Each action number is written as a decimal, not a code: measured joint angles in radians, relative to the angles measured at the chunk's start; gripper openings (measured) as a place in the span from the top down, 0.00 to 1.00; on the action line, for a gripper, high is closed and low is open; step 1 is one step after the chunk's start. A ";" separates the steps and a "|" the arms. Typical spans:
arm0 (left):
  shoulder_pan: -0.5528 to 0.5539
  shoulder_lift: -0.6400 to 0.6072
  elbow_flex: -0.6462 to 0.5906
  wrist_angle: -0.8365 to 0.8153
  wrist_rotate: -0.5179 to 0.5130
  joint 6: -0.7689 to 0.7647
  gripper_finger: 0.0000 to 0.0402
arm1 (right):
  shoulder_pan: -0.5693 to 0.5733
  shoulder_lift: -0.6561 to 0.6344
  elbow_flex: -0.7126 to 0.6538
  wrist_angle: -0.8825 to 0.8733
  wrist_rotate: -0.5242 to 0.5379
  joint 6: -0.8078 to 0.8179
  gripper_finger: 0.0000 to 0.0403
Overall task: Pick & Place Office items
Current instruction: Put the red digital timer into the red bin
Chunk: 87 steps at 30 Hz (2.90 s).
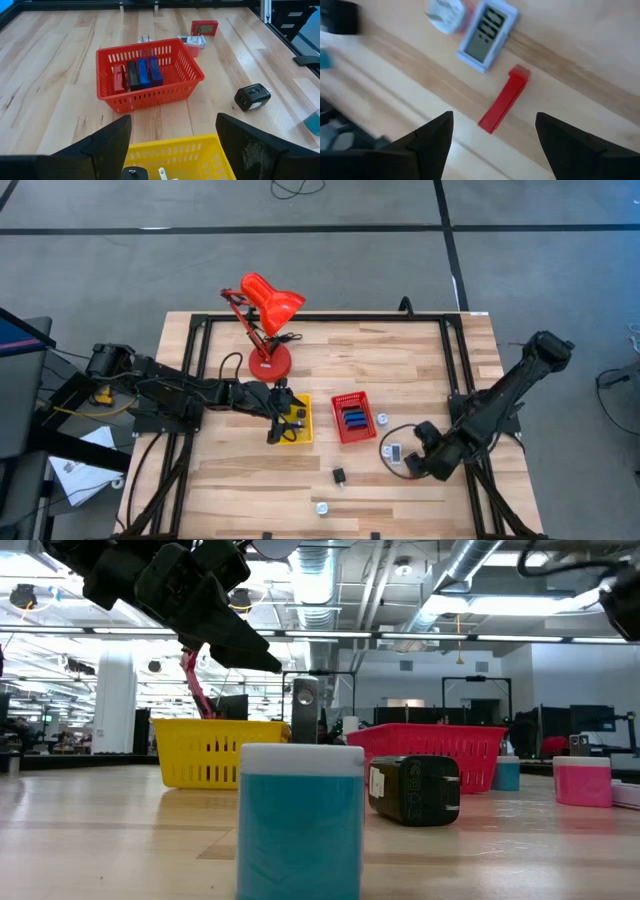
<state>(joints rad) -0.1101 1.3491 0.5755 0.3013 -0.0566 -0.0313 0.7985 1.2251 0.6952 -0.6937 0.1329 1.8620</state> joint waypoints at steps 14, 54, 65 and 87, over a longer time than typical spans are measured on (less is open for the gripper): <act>0.000 0.000 0.000 -0.001 -0.002 0.056 0.29 | -0.002 0.210 0.001 0.093 -0.016 0.069 0.32; 0.000 0.000 0.000 -0.006 0.000 0.057 0.29 | -0.275 0.157 0.383 -0.347 0.459 -0.846 0.89; 0.000 0.000 0.000 -0.005 0.000 0.054 0.29 | -0.505 0.289 0.383 0.056 0.174 -1.567 0.89; 0.000 0.000 0.000 0.022 -0.004 0.054 0.29 | -0.534 0.468 0.383 0.147 0.022 -1.737 0.89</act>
<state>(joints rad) -0.1101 1.3491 0.5755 0.3233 -0.0608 0.0223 0.2642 1.6926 1.0779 -0.5462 0.1551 0.1246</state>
